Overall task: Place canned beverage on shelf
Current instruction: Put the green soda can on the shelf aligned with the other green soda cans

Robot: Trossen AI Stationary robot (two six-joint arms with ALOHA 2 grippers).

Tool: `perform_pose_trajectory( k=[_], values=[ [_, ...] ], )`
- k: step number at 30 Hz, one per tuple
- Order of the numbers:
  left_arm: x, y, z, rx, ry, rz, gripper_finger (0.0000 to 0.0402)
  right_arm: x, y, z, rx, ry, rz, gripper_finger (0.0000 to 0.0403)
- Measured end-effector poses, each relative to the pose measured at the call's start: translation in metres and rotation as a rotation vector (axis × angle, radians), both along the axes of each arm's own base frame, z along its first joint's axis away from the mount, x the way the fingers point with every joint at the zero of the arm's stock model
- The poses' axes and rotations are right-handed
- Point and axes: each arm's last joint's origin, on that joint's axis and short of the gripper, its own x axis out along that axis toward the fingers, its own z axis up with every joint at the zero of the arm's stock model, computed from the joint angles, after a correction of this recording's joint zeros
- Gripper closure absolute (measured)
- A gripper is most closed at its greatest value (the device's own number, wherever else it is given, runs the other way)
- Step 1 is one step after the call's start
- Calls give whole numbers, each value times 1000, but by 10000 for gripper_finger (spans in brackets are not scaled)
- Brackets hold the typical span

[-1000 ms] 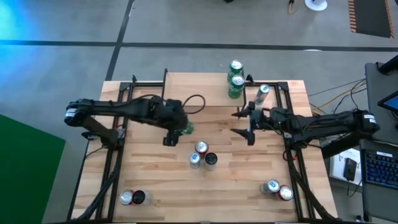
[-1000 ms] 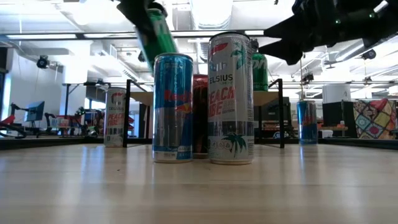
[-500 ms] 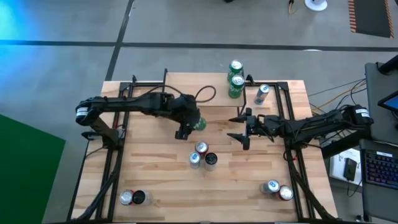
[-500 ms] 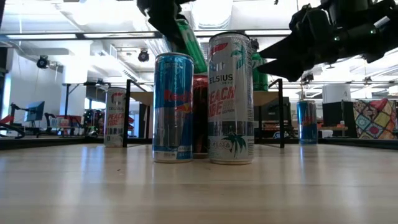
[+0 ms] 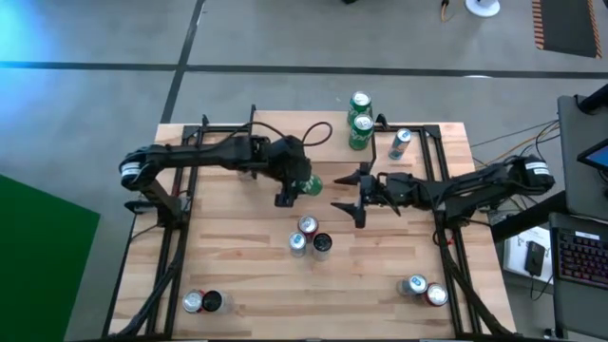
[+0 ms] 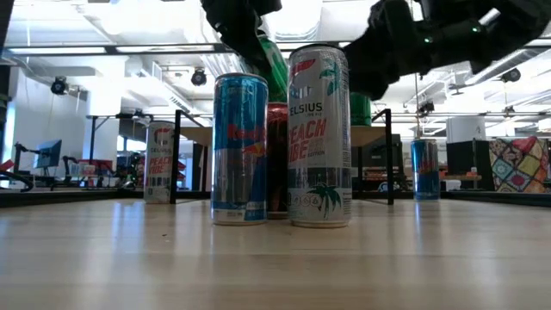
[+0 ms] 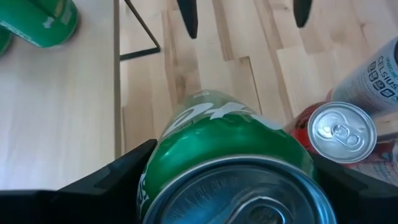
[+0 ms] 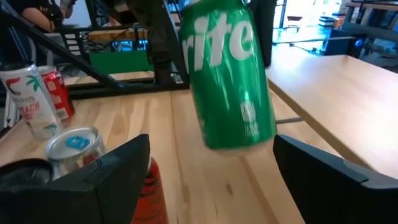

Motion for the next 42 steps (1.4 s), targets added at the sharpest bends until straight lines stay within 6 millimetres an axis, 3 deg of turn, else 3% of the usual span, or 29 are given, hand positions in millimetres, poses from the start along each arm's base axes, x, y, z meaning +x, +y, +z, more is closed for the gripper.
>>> perform_pose_trajectory(
  k=[12,16,22,29,34,42],
  values=[
    [2,0,0,-1,-17,-23,106,47,-11,12,-114,69,-41,65],
    [2,-1,0,-1,-16,-26,106,63,-14,10,-109,163,-38,49],
    [4,-2,1,-38,-49,-63,106,77,-15,8,-102,171,-19,52],
    [5,-2,2,-79,-56,-44,89,77,-20,9,-55,163,12,110],
    [3,-3,9,-108,-100,-33,62,72,-21,1,-22,166,23,110],
    [-24,-6,30,-96,-208,-27,50,53,-25,-14,-34,-14,15,107]
  ],
)
